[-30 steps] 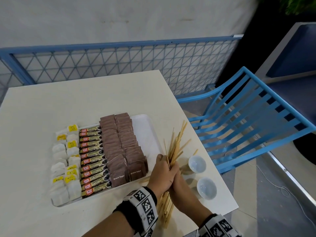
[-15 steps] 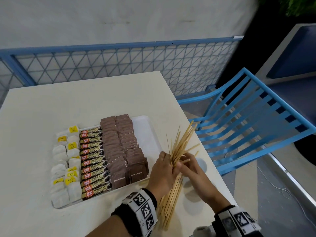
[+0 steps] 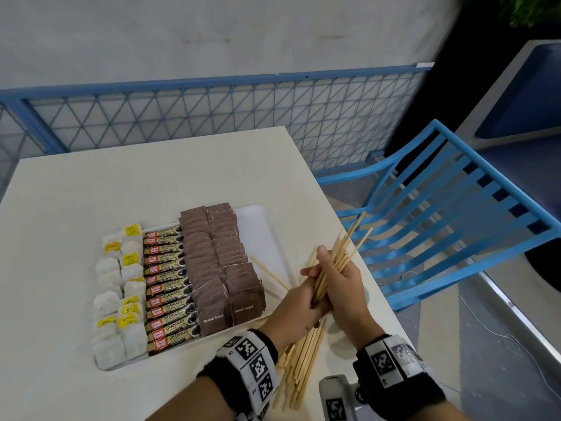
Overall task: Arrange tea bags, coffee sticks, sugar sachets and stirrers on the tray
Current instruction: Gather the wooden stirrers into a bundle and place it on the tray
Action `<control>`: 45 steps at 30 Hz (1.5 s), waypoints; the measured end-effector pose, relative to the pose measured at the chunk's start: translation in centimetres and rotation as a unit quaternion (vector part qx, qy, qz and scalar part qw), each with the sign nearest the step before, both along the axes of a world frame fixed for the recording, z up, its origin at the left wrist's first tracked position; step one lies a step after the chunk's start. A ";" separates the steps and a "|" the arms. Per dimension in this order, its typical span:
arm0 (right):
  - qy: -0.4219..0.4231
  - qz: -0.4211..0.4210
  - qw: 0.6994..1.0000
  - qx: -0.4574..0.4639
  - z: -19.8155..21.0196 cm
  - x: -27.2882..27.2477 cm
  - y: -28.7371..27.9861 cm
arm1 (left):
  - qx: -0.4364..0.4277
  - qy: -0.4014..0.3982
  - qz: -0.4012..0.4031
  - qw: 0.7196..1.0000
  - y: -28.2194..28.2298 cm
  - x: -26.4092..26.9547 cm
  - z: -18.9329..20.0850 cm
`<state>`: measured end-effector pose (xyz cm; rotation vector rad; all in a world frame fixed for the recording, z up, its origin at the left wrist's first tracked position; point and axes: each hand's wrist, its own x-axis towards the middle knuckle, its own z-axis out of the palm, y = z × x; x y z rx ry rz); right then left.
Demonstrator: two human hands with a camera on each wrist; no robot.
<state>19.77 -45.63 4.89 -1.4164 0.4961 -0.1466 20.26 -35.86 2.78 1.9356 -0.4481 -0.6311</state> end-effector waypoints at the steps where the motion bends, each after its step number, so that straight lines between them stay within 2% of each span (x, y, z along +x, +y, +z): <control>1: 0.004 -0.010 1.000 0.009 0.1 0.0 0.0 | -0.005 0.004 0.001 1.000 0.0 0.0 0.0; 3: -0.012 -0.026 0.999 0.026 0.4 0.1 0.0 | -0.024 0.009 0.003 1.000 0.2 0.0 -0.1; 6: -0.083 -0.043 0.995 0.018 1.3 0.6 -0.8 | -0.034 0.016 -0.002 0.999 0.7 -0.4 -0.2; 9: -0.141 -0.042 0.986 -0.079 2.1 1.6 -2.2 | -0.034 0.018 -0.006 0.999 1.0 -0.7 -0.5; 12: -0.137 -0.009 0.971 -0.196 2.8 2.6 -3.1 | -0.038 0.019 -0.006 0.999 1.1 -0.8 -0.3; 14: -0.129 0.004 0.945 -0.300 2.6 3.0 -3.4 | -0.036 0.017 -0.002 0.999 1.2 -0.6 0.0; 16: -0.134 0.006 0.926 -0.354 2.2 2.8 -3.3 | -0.036 0.029 -0.001 0.999 1.3 -0.4 0.3; 19: -0.133 0.022 0.916 -0.378 1.8 2.6 -3.1 | -0.030 0.054 -0.004 0.998 1.6 -0.2 0.3; 22: -0.105 0.035 0.920 -0.376 1.6 2.8 -3.3 | -0.013 0.073 -0.006 0.997 1.7 -0.3 0.1; 27: -0.062 0.144 0.919 -0.362 2.0 3.1 -3.6 | 0.001 0.090 -0.008 0.996 1.8 0.0 -0.4; 33: -0.104 0.242 0.853 -0.450 1.2 3.6 -2.7 | -0.052 0.139 -0.001 0.989 1.8 0.6 0.0; 37: -0.092 0.310 0.827 -0.459 0.8 3.1 -1.2 | -0.087 0.153 0.017 0.984 2.2 1.3 0.6; 39: -0.073 0.343 0.842 -0.410 0.8 2.8 -0.5 | -0.093 0.158 0.037 0.982 2.7 1.5 0.6; 40: -0.064 0.331 0.866 -0.370 0.7 2.8 -0.3 | -0.094 0.165 0.054 0.980 3.1 1.6 0.4; 42: -0.052 0.237 0.920 -0.308 -0.1 3.1 0.1 | -0.086 0.174 0.105 0.975 4.3 1.7 0.0; 43: -0.041 0.179 0.931 -0.316 -1.0 3.5 0.2 | -0.078 0.172 0.131 0.973 5.1 1.7 -0.2; 45: 0.011 0.133 0.913 -0.386 -2.8 4.0 0.4 | -0.076 0.172 0.175 0.967 6.6 1.8 -0.6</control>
